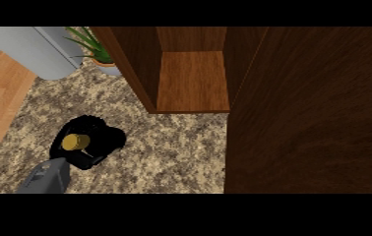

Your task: Pick up the wine, place it into the cabinet and close the cabinet

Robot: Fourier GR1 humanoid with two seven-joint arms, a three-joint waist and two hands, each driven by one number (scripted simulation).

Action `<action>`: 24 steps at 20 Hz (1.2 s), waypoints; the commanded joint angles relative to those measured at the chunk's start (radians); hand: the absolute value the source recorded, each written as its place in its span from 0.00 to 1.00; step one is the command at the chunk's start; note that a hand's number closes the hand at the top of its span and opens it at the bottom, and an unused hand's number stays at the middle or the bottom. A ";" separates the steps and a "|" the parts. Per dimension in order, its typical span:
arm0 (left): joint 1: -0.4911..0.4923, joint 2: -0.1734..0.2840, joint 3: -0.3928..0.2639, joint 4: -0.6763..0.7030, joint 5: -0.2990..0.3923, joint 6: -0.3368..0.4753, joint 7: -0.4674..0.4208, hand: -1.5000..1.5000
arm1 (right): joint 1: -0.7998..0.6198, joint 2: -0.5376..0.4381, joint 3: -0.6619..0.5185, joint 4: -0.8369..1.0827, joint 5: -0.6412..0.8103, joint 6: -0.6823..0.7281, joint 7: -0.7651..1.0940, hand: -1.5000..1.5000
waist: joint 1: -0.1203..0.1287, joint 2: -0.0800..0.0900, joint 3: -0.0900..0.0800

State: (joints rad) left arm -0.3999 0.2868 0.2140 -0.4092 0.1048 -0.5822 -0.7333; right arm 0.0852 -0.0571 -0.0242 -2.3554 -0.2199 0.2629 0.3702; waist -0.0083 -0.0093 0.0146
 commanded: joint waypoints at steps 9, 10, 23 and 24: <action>0.364 -0.189 -0.024 -0.252 0.075 0.062 -0.185 1.00 | -0.025 -0.012 -0.031 0.001 -0.010 -0.011 0.014 0.00 | 0.029 0.005 -0.014; 0.365 -0.203 -0.047 -0.281 0.067 0.060 -0.184 1.00 | -0.013 0.010 -0.006 0.007 0.016 -0.028 0.018 0.00 | 0.025 0.006 -0.014; 0.716 -0.286 -0.305 -1.088 0.221 0.259 0.208 1.00 | -0.023 0.014 -0.014 0.098 0.030 0.011 -0.066 0.00 | 0.018 0.007 -0.014; 0.726 -0.283 -0.255 -1.172 0.236 0.241 0.294 1.00 | -0.030 0.009 0.021 -0.001 0.013 -0.028 0.056 0.00 | 0.017 0.007 -0.014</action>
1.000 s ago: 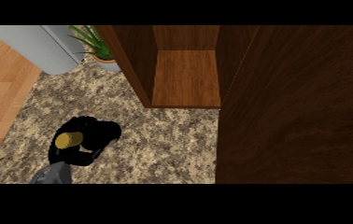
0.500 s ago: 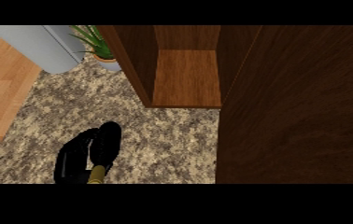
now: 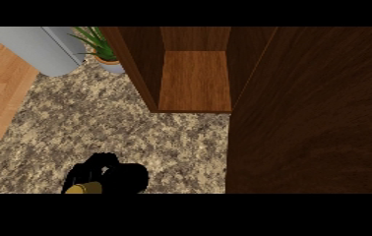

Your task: Pick up the wine, place it into the cabinet and close the cabinet

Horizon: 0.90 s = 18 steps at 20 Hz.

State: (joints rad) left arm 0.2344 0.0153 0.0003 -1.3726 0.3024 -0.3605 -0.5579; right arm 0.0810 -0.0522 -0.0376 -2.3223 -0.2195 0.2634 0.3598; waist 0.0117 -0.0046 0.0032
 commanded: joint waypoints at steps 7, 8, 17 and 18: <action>-0.007 -0.015 -0.150 -0.351 0.035 0.244 0.235 1.00 | 0.016 0.013 0.033 0.009 0.012 0.019 -0.017 0.00 | -0.011 0.004 -0.003; -0.091 -0.015 -0.151 -0.372 0.051 0.323 0.304 1.00 | -0.027 0.027 0.050 0.005 0.056 -0.020 0.001 0.00 | -0.011 0.004 -0.003; -0.306 -0.015 -0.274 -0.265 0.059 0.546 0.317 1.00 | 0.001 0.008 0.002 0.020 0.006 -0.002 0.001 0.00 | -0.016 0.005 -0.003; -0.310 -0.015 -0.300 -0.319 0.037 0.596 0.346 1.00 | 0.044 0.018 0.004 0.000 0.011 0.013 -0.040 0.00 | -0.017 0.004 -0.003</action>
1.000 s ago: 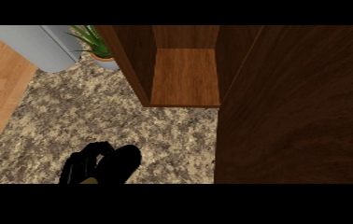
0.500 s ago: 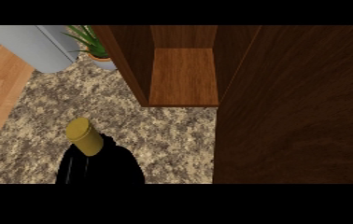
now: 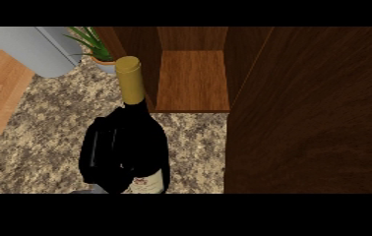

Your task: Pick up the wine, place it into the cabinet and close the cabinet

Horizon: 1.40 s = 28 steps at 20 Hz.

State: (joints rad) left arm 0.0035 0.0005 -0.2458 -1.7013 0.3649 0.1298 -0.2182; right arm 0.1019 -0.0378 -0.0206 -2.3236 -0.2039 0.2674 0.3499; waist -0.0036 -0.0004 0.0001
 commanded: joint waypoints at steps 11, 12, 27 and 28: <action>-0.368 0.000 -0.083 0.250 -0.079 0.283 0.021 1.00 | -0.017 -0.012 -0.027 0.031 -0.011 0.013 -0.011 0.00 | -0.002 0.000 0.000; -0.351 0.000 -0.101 0.261 -0.098 0.284 0.008 1.00 | 0.022 -0.001 -0.026 0.057 0.013 0.038 -0.075 0.00 | -0.003 0.000 0.000; -0.533 0.000 -0.142 0.649 0.104 0.370 -0.187 1.00 | 0.017 -0.019 -0.071 0.044 -0.042 0.058 -0.069 0.00 | -0.008 0.001 0.000; -0.450 0.000 -0.190 0.604 0.102 0.377 -0.217 1.00 | -0.003 -0.003 -0.023 -0.030 -0.025 0.004 0.022 0.00 | -0.004 0.001 0.000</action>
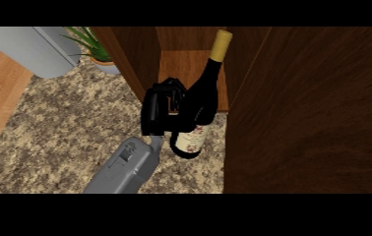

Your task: Pick up the wine, place it into the cabinet and close the cabinet

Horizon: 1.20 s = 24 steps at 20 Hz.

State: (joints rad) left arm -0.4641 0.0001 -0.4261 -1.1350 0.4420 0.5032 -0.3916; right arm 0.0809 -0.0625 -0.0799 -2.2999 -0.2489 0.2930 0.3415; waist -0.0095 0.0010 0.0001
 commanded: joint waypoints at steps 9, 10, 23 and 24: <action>-0.037 0.000 -0.061 0.258 0.193 -0.014 -0.185 1.00 | -0.019 -0.008 -0.001 0.013 -0.002 0.005 0.007 0.00 | -0.005 0.001 0.000; -0.014 0.000 0.003 0.224 0.152 -0.066 -0.170 1.00 | -0.047 -0.013 -0.020 0.036 -0.012 -0.006 0.011 0.00 | 0.002 0.000 0.000; -0.258 0.000 0.017 0.549 0.394 -0.196 -0.265 1.00 | -0.011 -0.014 -0.046 0.028 -0.056 0.012 0.009 0.00 | -0.012 0.003 -0.001; -0.213 0.000 -0.055 0.529 0.441 -0.179 -0.337 1.00 | -0.025 0.005 -0.020 0.117 0.009 0.034 -0.075 0.00 | -0.013 0.004 -0.001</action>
State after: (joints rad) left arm -0.6406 0.0001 -0.4370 -0.6661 0.8173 0.3321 -0.6763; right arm 0.0852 -0.0621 -0.0907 -2.2704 -0.2619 0.3110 0.3276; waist -0.0206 0.0037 -0.0006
